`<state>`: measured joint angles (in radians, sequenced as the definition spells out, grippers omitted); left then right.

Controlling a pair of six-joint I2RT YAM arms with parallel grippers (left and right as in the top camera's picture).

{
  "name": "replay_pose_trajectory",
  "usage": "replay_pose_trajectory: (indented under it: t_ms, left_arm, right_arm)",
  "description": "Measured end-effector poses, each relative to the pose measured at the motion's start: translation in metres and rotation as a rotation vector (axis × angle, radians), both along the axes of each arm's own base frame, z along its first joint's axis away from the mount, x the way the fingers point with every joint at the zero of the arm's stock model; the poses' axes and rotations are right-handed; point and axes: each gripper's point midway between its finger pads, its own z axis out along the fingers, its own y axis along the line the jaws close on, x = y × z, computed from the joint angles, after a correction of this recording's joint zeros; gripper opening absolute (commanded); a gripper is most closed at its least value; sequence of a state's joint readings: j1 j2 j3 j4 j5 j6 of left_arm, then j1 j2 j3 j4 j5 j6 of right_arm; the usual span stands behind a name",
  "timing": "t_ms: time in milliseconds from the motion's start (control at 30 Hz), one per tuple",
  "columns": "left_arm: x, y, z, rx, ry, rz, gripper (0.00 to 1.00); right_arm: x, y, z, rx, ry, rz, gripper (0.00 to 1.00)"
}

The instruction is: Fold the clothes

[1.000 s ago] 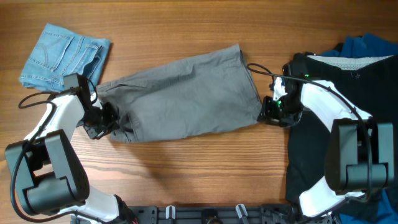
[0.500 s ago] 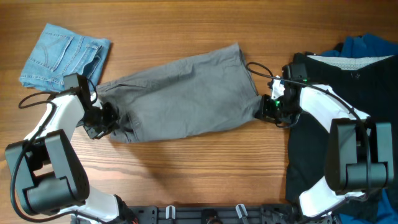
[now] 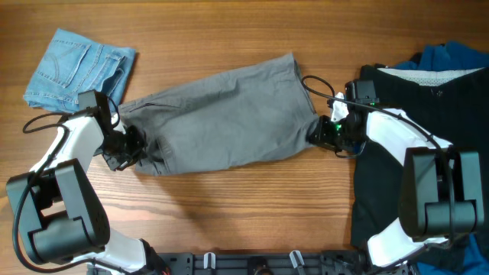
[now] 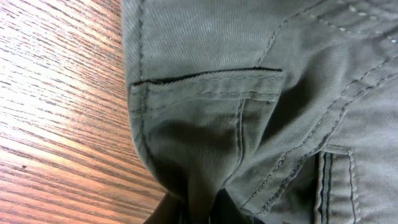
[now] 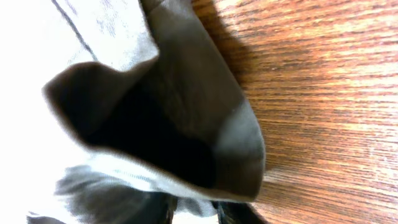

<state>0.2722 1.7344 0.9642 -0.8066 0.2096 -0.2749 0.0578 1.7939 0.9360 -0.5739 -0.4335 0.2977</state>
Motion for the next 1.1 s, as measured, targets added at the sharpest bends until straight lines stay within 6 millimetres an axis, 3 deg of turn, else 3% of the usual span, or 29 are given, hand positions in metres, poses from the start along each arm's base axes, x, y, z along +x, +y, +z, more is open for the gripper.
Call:
replay_pose_trajectory:
  t_ms: [67, 233, 433, 633, 667, 700, 733, 767, 833, 933, 1000, 1067, 1100]
  left_arm:
    - [0.000, 0.000, 0.000, 0.000, 0.000, 0.000, 0.09]
    - [0.000, 0.000, 0.000, 0.000, 0.000, 0.000, 0.05]
    - [0.002, -0.008, 0.001, -0.034, -0.012, -0.025, 0.04]
    - [0.000, -0.019, 0.003, -0.082, 0.001, -0.039, 0.04]
    - [0.000, -0.019, 0.005, -0.086, 0.007, -0.040, 0.04]
    - [0.000, -0.020, 0.008, -0.088, 0.014, -0.043, 0.06]
    - [0.002, -0.020, 0.011, -0.089, 0.017, -0.045, 0.20]
    - [0.002, -0.020, 0.013, -0.088, 0.019, -0.046, 0.41]
    - [0.014, -0.004, 0.024, -0.026, -0.001, -0.044, 0.53]
    - [0.016, 0.006, 0.031, 0.005, 0.009, -0.030, 0.56]
    - [0.012, 0.006, 0.030, 0.012, 0.025, -0.030, 0.52]
    - [0.012, 0.006, 0.030, 0.012, 0.026, -0.030, 0.49]
    - [0.012, 0.006, 0.031, 0.008, 0.026, -0.031, 0.43]
  right_arm:
    - [-0.003, 0.000, -0.001, 0.003, 0.012, -0.009, 0.04]
    - [-0.008, -0.005, -0.002, -0.029, 0.044, -0.016, 0.04]
    - [-0.032, -0.046, 0.009, -0.257, 0.204, -0.036, 0.04]
    - [-0.031, -0.059, 0.017, -0.337, 0.206, -0.037, 0.04]
    - [-0.032, -0.060, 0.016, -0.342, 0.208, -0.037, 0.09]
    - [-0.031, -0.061, 0.016, -0.346, 0.208, -0.041, 0.27]
    - [-0.031, -0.061, 0.016, -0.346, 0.209, -0.044, 0.35]
    - [-0.031, -0.072, 0.016, -0.401, 0.207, -0.059, 0.35]
    - [-0.029, -0.087, 0.016, -0.448, 0.205, -0.085, 0.33]
    - [-0.026, -0.107, 0.021, -0.472, 0.212, -0.145, 0.30]
    - [-0.012, -0.109, 0.030, -0.427, 0.172, -0.145, 0.29]
    - [0.004, -0.090, 0.040, -0.302, 0.096, -0.083, 0.29]
    - [0.011, -0.073, 0.047, -0.209, 0.046, -0.026, 0.20]
